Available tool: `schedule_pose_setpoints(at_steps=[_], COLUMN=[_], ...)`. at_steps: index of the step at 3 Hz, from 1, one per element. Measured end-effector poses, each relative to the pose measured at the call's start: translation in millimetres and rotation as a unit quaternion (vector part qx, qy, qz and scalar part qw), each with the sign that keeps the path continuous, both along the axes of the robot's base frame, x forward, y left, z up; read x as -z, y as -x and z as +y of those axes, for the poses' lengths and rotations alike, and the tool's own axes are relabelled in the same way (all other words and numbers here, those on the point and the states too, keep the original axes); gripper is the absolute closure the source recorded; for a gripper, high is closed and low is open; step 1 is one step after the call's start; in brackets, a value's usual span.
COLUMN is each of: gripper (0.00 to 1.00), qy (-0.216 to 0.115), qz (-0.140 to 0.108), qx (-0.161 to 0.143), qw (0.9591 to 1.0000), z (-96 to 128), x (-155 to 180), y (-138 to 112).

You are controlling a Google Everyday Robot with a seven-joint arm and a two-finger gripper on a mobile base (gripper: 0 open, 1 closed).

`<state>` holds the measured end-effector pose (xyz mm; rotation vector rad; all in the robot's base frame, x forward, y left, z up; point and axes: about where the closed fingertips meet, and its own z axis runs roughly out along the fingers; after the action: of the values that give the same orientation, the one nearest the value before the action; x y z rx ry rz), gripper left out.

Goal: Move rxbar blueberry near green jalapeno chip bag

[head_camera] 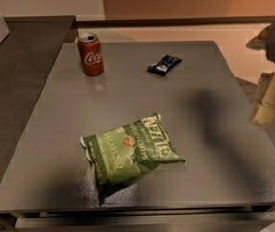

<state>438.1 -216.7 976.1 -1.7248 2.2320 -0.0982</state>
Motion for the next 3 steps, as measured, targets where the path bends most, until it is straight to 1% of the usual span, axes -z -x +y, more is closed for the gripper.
schedule_pose_setpoints(at_steps=[1, 2, 3], gripper=[0.0, 0.0, 0.0], qy=[0.0, -0.006, -0.025], qz=[0.0, 0.014, 0.034], qx=[0.0, 0.007, 0.046], qw=[1.0, 0.9998, 0.9981], z=[0.0, 6.0, 14.5], x=[0.0, 0.1, 4.2], y=[0.0, -9.6, -35.8])
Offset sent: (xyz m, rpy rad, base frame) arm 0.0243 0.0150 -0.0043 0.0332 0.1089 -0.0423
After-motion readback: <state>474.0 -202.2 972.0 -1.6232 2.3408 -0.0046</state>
